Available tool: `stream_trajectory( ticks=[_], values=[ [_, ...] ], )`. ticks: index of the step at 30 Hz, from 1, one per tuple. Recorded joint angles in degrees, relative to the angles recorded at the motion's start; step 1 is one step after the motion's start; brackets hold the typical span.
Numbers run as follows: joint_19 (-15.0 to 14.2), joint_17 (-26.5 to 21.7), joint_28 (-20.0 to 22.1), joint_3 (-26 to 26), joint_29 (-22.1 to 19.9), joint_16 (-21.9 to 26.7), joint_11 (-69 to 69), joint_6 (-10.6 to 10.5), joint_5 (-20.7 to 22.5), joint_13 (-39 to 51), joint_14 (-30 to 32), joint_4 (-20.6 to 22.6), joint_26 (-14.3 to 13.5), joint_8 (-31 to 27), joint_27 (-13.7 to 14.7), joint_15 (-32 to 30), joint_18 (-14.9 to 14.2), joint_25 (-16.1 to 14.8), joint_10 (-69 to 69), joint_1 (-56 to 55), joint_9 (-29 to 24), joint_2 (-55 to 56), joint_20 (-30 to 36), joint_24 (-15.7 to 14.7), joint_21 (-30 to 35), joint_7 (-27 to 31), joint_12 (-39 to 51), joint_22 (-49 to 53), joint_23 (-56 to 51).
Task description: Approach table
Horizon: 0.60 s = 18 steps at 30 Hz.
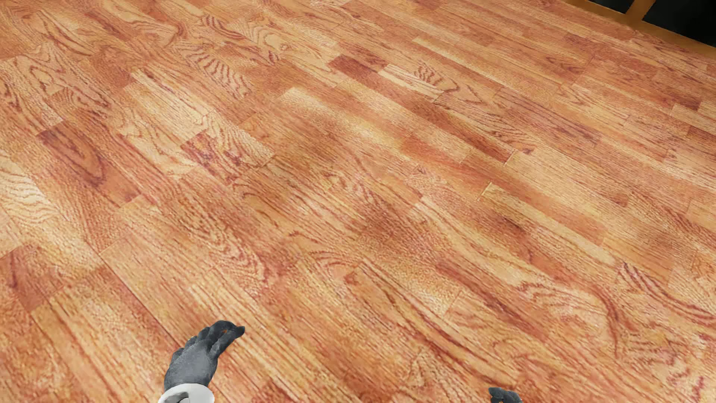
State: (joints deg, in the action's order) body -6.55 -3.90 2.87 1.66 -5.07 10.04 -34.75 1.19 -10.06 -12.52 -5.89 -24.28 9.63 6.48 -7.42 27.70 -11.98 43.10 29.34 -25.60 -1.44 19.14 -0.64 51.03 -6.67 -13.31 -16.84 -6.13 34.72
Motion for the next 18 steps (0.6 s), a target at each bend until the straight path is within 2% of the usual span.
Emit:
stream_trajectory(
  ticks=[1, 2, 3, 4, 7, 8, 10, 12, 13, 15, 17, 18],
  values=[
    [0.1, -0.9, -1.8, -0.2, 1.0, 0.2, 3.6, -0.2, 0.6, -0.8, -3.4, 0.9, -0.1, 0.4, -1.6, -1.6, 1.9, -0.3, 3.4, 0.6, 0.2, -2.3, 1.6, 1.2, -0.6, -1.5, 0.8, -2.5, 2.7],
    [0.0, -2.0, -3.0, -0.3, 2.5, -0.2, 7.4, -0.5, 1.1, -1.7, -5.1, 1.1, 0.0, 0.8, -2.8, -3.2, 4.0, -0.1, 4.5, 2.2, 0.5, -4.7, 2.4, 1.1, -0.9, -5.0, 1.6, -5.0, 4.9],
    [-0.3, -3.2, -3.5, -0.3, 4.0, -1.3, 11.4, -0.9, 1.3, -2.5, -5.4, 0.6, 0.7, 1.0, -3.5, -4.9, 4.8, 0.4, 2.2, 4.8, 0.9, -7.1, 2.2, -0.6, -1.2, -9.4, 2.4, -7.7, 6.5],
    [-0.7, -4.3, -3.1, -0.4, 5.0, -2.7, 15.1, -1.2, 1.5, -3.1, -5.0, 0.8, 1.9, 0.7, -4.0, -6.5, 4.4, 0.8, -0.8, 7.6, 1.3, -9.3, 1.2, -3.3, -1.7, -11.9, 3.2, -11.0, 7.7],
    [-2.0, -4.0, -0.7, -0.5, 4.0, -3.9, 19.4, -1.2, 1.1, -3.6, -6.1, 1.9, 7.6, -0.9, -4.5, -8.2, 3.1, -0.1, -4.4, 12.2, 2.1, -12.3, -0.5, -10.5, -5.1, -14.6, 7.0, -26.4, 8.5],
    [-2.5, -3.1, -1.8, -0.4, 3.7, -3.0, 19.2, -1.0, 0.6, -3.2, -6.9, 2.3, 9.7, -1.5, -4.2, -8.0, 3.6, -0.8, -4.3, 12.4, 2.3, -12.0, 0.5, -11.4, -6.0, -15.3, 8.5, -32.5, 8.2],
    [-3.9, -1.4, -8.0, -0.3, 4.2, 0.2, 18.7, -0.5, -0.8, -2.2, -10.1, 2.7, 11.8, -2.2, -2.5, -7.4, 5.3, -1.2, -0.7, 10.7, 2.6, -11.2, 5.1, -10.4, -5.5, -15.4, 10.5, -42.4, 7.0],
    [-5.6, -0.2, -14.6, -0.2, 4.6, 4.1, 17.8, -0.2, -2.7, -1.6, -14.4, 2.0, 9.9, -1.1, 0.2, -5.7, 7.1, -0.7, 8.1, 5.9, 2.5, -10.9, 8.8, -8.8, -3.6, -14.5, 10.9, -45.3, 5.3],
    [-6.6, 0.4, -15.6, -0.2, 4.4, 5.9, 16.7, -0.3, -4.0, -1.6, -16.1, 1.4, 8.7, 0.1, 1.3, -4.6, 8.1, -0.7, 13.0, 3.3, 2.4, -10.8, 8.8, -8.7, -3.1, -15.0, 10.7, -43.8, 4.5],
    [-7.6, 0.9, -12.2, -0.8, 3.7, 7.7, 14.1, -0.8, -7.4, -2.1, -20.1, 2.0, 6.8, 3.4, 1.8, -3.3, 11.2, -1.2, 18.4, 1.2, 2.3, -11.3, 6.4, -8.9, -2.4, -17.8, 10.7, -36.8, 2.7],
    [-7.2, 0.3, -6.7, -1.6, 3.1, 7.4, 6.2, -1.0, -12.7, -4.1, -24.9, 8.5, 4.8, 5.7, 1.3, -6.6, 12.1, -1.7, 17.4, 1.6, 2.3, -9.9, 3.9, -8.9, -3.4, -15.2, 12.0, -27.2, 1.1],
    [-3.6, 0.4, -5.0, -1.5, 2.5, 6.9, -1.1, -0.9, -16.1, -5.4, -26.0, 12.3, 3.9, 6.4, 0.9, -11.8, 13.0, -2.1, 15.8, 2.4, 2.0, -7.3, 3.7, -8.6, -4.8, -13.7, 13.2, -22.5, 0.3]
  ],
)
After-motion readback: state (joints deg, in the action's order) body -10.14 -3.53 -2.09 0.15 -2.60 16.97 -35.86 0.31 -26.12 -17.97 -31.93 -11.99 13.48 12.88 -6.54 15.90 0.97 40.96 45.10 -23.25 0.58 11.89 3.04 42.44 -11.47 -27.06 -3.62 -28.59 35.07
